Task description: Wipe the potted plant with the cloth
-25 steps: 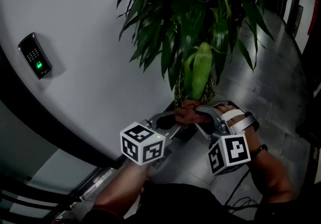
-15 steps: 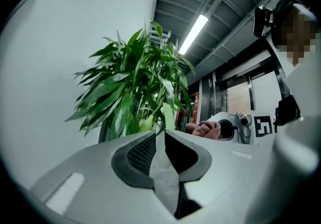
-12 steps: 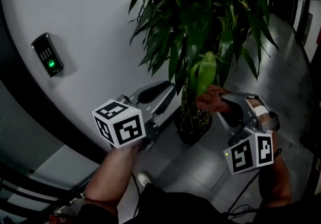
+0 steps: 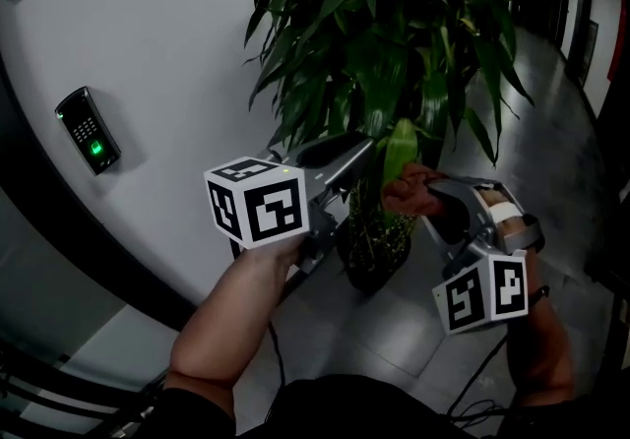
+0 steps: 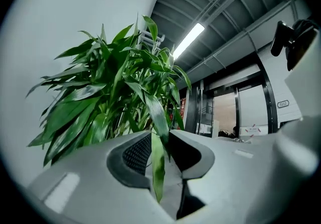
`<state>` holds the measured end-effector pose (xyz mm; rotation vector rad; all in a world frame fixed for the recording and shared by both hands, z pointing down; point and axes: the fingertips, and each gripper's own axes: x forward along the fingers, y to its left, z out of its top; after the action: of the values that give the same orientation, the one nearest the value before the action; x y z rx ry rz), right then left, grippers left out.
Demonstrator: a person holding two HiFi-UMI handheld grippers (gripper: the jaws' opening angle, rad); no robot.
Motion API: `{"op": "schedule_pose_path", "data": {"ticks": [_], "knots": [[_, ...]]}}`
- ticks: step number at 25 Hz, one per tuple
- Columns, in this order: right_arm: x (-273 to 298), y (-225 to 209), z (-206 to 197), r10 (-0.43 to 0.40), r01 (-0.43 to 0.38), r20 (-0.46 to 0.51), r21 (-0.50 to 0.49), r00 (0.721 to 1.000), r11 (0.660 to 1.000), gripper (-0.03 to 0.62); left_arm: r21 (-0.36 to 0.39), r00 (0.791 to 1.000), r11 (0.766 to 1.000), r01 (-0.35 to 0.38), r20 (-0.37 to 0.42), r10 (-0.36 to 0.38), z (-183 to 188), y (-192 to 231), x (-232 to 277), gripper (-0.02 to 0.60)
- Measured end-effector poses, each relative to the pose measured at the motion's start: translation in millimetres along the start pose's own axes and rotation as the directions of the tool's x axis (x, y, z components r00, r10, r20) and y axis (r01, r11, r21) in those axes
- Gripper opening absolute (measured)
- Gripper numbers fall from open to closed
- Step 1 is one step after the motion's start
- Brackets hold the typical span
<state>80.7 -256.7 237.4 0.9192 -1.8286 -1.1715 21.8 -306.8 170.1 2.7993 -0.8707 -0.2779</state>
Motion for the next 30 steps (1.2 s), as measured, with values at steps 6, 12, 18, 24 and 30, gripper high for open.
{"op": "schedule_pose_path", "data": {"ticks": [6,12,18,24,30], "knots": [[8,-7,6,-0.014,0.014,-0.029,0.029,0.999,0.999,0.071,-0.036,0.996,0.998,0.056,-0.068,-0.059,-11,2,15,0.12],[9,-2,9,-0.017,0.02,-0.074,0.043,0.997,0.999,0.071,-0.167,0.989,0.978,0.126,-0.056,-0.137,-18,8,18,0.152],[-1,2,10,-0.024,0.03,-0.121,0.046,0.992,0.998,0.071,-0.239,0.976,0.951,0.198,-0.045,-0.214,-20,-4,24,0.206],[-12,2,7,-0.045,0.053,-0.162,0.043,0.986,0.998,0.071,-0.238,0.975,0.947,0.214,-0.009,-0.223,-13,-7,25,0.02],[-21,-43,21,-0.153,0.158,-0.141,0.019,0.978,0.987,0.071,-0.171,0.983,0.97,0.17,-0.042,-0.179,-27,2,22,0.018]]}}
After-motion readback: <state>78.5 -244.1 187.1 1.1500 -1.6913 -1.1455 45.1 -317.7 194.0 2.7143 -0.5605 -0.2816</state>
